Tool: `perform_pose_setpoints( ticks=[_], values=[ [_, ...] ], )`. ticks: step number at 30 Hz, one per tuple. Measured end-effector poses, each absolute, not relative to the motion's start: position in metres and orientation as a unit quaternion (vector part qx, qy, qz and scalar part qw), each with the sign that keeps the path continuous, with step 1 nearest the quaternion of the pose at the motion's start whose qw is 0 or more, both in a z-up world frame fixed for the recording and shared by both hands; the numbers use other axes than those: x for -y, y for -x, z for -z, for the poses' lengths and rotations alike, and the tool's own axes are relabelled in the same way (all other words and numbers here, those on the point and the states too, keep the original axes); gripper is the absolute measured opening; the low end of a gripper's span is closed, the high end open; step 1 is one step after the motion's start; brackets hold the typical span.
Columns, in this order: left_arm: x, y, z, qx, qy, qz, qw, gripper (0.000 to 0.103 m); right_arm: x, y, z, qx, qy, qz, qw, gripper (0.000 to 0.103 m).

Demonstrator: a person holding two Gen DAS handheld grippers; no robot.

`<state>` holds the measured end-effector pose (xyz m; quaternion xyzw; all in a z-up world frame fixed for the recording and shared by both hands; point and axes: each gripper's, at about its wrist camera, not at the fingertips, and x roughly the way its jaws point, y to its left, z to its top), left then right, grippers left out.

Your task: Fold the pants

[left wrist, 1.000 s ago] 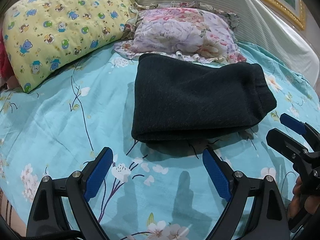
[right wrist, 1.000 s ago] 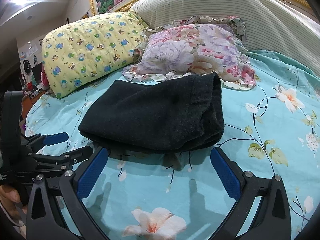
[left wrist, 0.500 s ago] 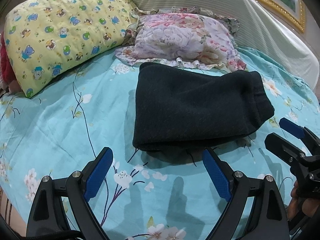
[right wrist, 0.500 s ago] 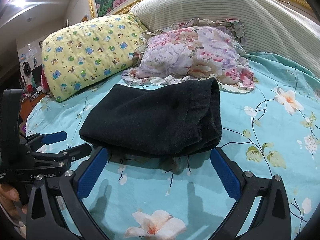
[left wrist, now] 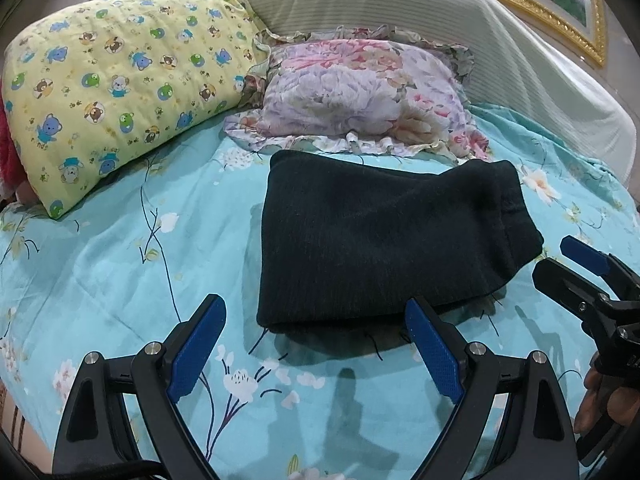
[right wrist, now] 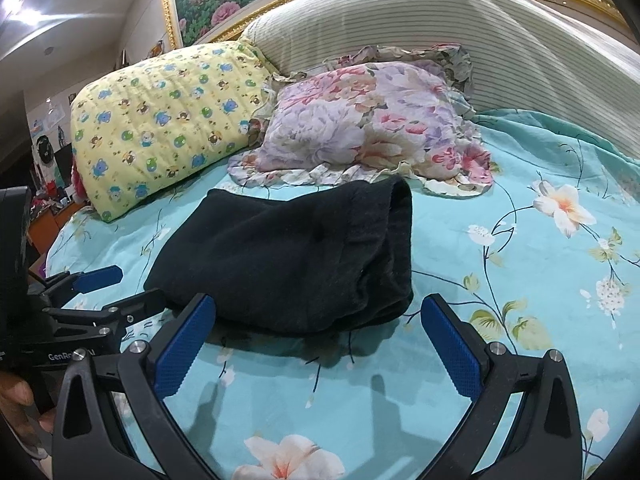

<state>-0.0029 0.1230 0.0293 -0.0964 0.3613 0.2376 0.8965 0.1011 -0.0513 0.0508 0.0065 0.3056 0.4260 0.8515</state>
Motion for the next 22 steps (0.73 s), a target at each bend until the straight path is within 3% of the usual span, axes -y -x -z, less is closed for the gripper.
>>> perform_pose_setpoints(
  ticks=[22],
  values=[
    [-0.1252,-0.0037,-0.0307,-0.361,0.102,-0.235,0.896,0.092,0.0456,-0.1018,-0.0499,-0.308,-0.006,-0.427,0.850,0.102]
  ],
)
